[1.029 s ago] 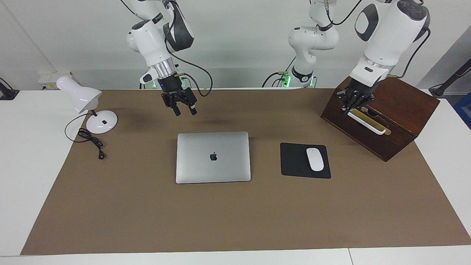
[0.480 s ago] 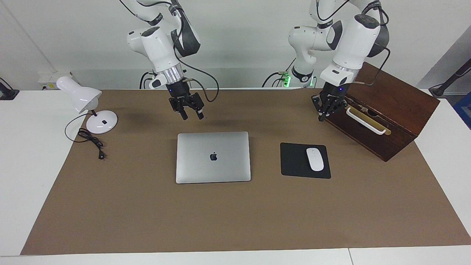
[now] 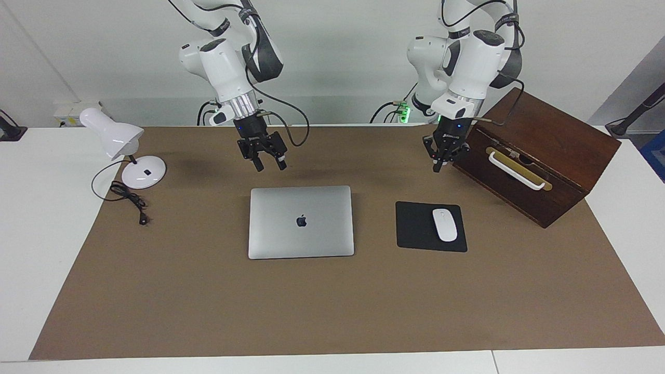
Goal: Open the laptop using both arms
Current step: 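Move the right gripper toward the laptop front while the left gripper advances, then press the left gripper on the laptop base while the right gripper reaches the lid, then wedge the right gripper under the laptop lid front edge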
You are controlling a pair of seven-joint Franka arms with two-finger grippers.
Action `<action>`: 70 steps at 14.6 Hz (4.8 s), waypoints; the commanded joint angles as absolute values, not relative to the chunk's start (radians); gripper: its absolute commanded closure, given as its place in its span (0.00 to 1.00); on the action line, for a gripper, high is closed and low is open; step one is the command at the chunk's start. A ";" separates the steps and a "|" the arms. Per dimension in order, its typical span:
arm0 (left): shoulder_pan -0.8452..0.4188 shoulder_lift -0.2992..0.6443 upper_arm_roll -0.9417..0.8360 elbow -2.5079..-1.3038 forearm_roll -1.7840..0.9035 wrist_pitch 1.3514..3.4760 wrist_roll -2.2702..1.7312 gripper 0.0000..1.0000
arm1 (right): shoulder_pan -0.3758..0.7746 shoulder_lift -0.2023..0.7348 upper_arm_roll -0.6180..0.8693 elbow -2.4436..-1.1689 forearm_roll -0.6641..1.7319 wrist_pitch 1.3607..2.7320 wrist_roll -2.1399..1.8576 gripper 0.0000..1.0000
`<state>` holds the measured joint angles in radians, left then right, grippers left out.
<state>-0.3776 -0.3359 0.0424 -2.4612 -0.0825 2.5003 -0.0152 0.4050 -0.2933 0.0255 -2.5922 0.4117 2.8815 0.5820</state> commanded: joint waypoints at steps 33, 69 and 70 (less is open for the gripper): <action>-0.790 0.103 0.054 -2.668 -0.097 3.505 -0.055 1.00 | 0.607 -0.118 0.026 -2.655 0.439 3.165 0.782 0.02; -0.799 0.313 0.055 -2.467 -0.098 3.505 -0.061 1.00 | 0.545 -0.011 0.026 -2.559 0.437 3.158 0.723 0.02; -0.799 0.313 0.055 -2.467 -0.098 3.505 -0.061 1.00 | 0.545 -0.009 0.026 -2.554 0.437 3.158 0.719 0.02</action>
